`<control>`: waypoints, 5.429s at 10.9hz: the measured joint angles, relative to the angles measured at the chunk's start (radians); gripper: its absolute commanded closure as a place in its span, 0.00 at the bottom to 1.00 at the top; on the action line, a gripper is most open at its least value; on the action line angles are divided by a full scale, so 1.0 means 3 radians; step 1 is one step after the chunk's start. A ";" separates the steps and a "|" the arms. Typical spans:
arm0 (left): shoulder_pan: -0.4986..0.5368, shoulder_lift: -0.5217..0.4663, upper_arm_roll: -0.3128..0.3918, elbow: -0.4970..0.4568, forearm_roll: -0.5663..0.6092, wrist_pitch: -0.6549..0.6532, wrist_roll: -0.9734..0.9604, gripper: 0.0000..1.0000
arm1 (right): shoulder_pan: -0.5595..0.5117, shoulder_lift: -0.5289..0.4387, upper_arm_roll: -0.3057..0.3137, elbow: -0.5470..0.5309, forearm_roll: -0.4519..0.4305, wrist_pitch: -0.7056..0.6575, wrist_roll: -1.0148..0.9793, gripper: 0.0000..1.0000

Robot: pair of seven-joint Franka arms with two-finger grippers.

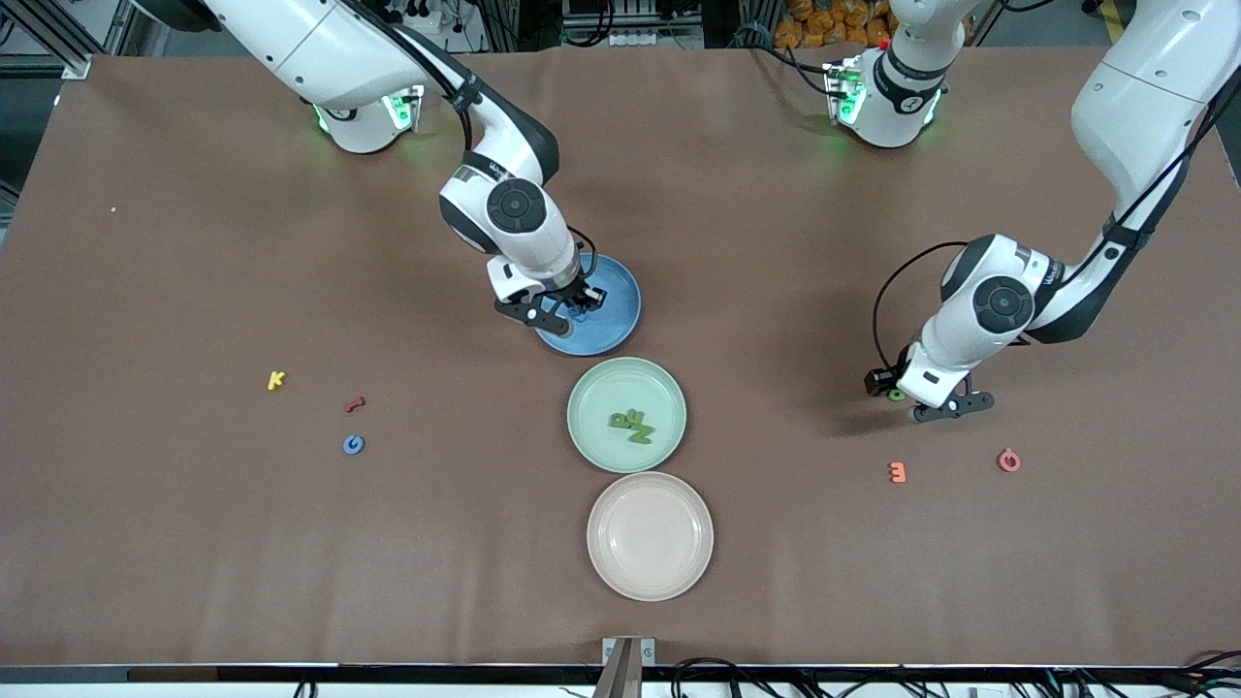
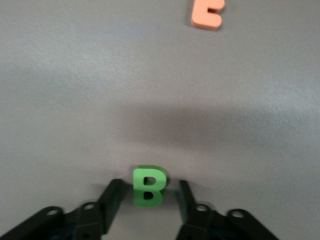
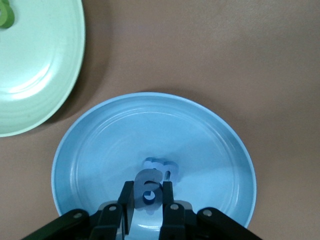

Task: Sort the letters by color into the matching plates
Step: 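Place the 6 on the blue plate while the left gripper grasps the B, then place the B on the green plate while the right gripper grasps the G, then retract the left gripper to rest while the right gripper lifts the G, then place the blue G on the blue plate with the right gripper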

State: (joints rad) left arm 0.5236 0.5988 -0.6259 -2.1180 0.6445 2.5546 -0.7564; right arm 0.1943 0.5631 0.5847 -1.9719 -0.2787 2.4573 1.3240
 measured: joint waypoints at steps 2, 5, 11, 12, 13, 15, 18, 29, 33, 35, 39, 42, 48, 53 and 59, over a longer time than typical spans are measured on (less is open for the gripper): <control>0.0019 -0.0008 -0.0001 0.0031 0.0001 0.0016 0.0000 1.00 | 0.0000 0.0006 -0.0039 0.0001 0.0000 0.0001 0.0002 0.00; 0.0012 -0.0006 -0.0063 0.0131 0.0001 0.0044 -0.0009 1.00 | -0.0006 0.0006 -0.0060 0.0011 0.0000 0.0001 0.0005 0.00; -0.0484 0.0107 -0.0209 0.0568 0.0000 0.0057 -0.1086 1.00 | -0.0441 -0.0187 -0.0066 0.0168 -0.0001 -0.0155 0.0004 0.00; -0.0714 0.0164 -0.0207 0.0665 0.0000 0.0056 -0.1383 1.00 | -0.0554 -0.0266 -0.0067 0.0171 -0.0001 -0.0219 0.0002 0.00; -0.0921 0.0212 -0.0203 0.0754 0.0000 0.0055 -0.1674 1.00 | -0.0669 -0.0325 -0.0068 0.0172 -0.0001 -0.0256 -0.0040 0.00; -0.1294 0.0307 -0.0189 0.0977 0.0000 0.0055 -0.2210 1.00 | -0.0963 -0.0375 -0.0076 0.0173 -0.0001 -0.0270 -0.0385 0.00; -0.1782 0.0459 -0.0178 0.1324 -0.0001 0.0055 -0.2778 1.00 | -0.1451 -0.0362 -0.0269 0.0194 -0.0001 -0.0266 -0.1473 0.00; -0.1193 0.0518 -0.0457 0.2055 -0.0213 -0.1365 -0.1542 0.00 | -0.1506 0.0435 -0.0679 0.0673 -0.0070 -0.0052 -0.2882 0.23; -0.0342 0.0501 -0.1132 0.2028 -0.0224 -0.2212 -0.0873 0.00 | -0.1509 0.0451 -0.0723 0.0635 -0.0230 -0.0055 -0.2903 0.36; -0.0164 0.0421 -0.1255 0.1890 -0.0224 -0.2397 -0.0717 0.00 | -0.1508 0.0478 -0.0725 0.0633 -0.0243 -0.0053 -0.2907 0.44; -0.0011 0.0194 -0.1028 0.1537 -0.0593 -0.2654 0.0037 0.00 | -0.1508 0.0512 -0.0728 0.0631 -0.0245 -0.0018 -0.2907 0.90; -0.0448 -0.0301 -0.0091 0.1420 -0.1478 -0.2886 0.0953 0.00 | -0.1507 0.0510 -0.0723 0.0635 -0.0245 -0.0012 -0.2904 1.00; -0.1143 -0.1387 0.1050 0.1122 -0.1961 -0.2883 0.1476 0.00 | -0.1135 0.0380 -0.0694 0.0696 0.0182 -0.0203 -0.2711 1.00; -0.1507 -0.1976 0.1644 0.1434 -0.2059 -0.2858 0.1577 0.00 | -0.0700 0.0227 -0.0561 0.0687 0.0351 -0.0580 -0.2109 1.00; -0.1781 -0.2005 0.1650 0.1660 -0.2037 -0.3043 0.1805 0.00 | 0.0199 0.0227 -0.0527 0.0704 0.0356 -0.0582 -0.0918 1.00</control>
State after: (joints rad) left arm -0.0106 -0.0028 -0.1307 -1.6202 0.0332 1.6419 -0.2149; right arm 0.2540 0.6312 0.4266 -1.7608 -0.1720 2.2827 1.0486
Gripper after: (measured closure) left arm 0.000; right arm 0.656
